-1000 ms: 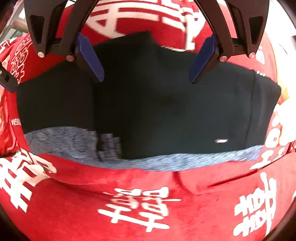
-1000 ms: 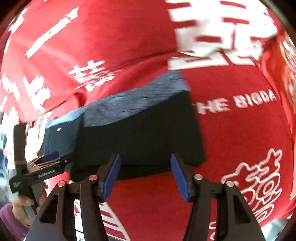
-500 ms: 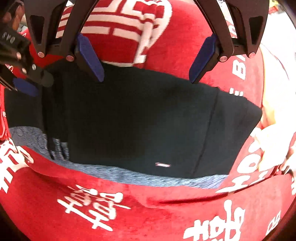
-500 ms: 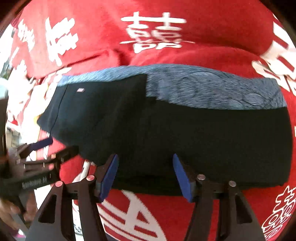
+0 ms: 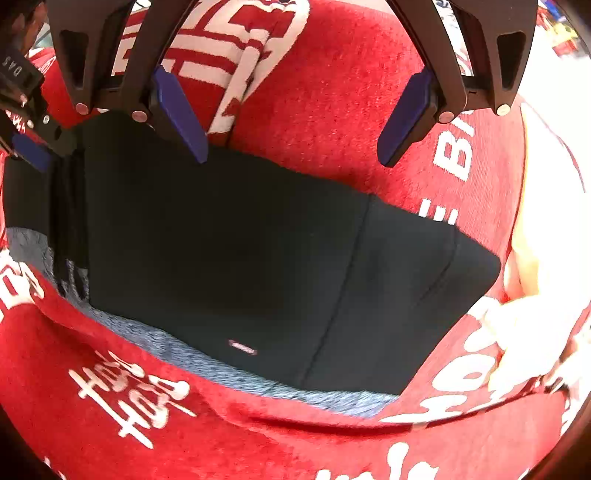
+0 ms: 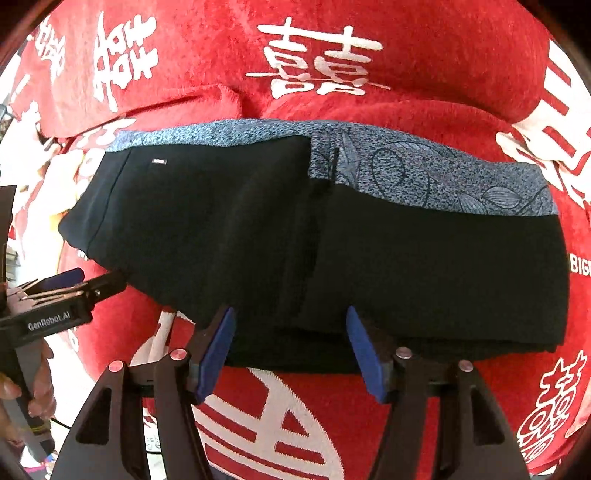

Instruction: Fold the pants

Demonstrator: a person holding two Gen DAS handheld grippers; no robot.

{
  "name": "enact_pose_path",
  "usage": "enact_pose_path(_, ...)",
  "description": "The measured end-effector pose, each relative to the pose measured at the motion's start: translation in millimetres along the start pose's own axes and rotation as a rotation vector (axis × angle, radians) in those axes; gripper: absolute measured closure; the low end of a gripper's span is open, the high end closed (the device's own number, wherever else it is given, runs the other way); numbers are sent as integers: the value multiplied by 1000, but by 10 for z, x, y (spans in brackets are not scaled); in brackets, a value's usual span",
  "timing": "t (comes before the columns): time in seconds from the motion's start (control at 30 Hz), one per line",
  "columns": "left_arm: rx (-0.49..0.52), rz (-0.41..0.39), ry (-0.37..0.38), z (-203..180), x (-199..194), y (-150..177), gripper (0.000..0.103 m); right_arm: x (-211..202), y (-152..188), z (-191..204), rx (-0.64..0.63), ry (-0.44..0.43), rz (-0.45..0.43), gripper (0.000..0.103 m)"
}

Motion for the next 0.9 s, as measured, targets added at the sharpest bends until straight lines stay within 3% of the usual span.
enact_pose_path(0.27,-79,-23,54,230,0,-42,9,72,41,73,-37,53,7,28)
enact_pose_path(0.43,-210,-111,96,605,-102,-182,9,90,37,81,-25,50,16,26)
enact_pose_path(0.6,-308,-129,160,902,-36,-228,9,97,33,74,-17,50,21,26)
enact_pose_path(0.8,-363,-140,376,844,48,-254,9,111,25,74,-22,57,24,26)
enact_pose_path(0.9,-380,-156,413,840,80,-284,9,115,25,77,-21,59,22,26)
Point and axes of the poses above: each gripper's, at about its wrist camera, not at the fingertips, and x roughly the way its jaws point, z to its left, y to its underside, the point moved 7 cm from there along x, roughly the way its jaws point, and after that the axes turned 4 degrees about x, right-handed, at the moved point
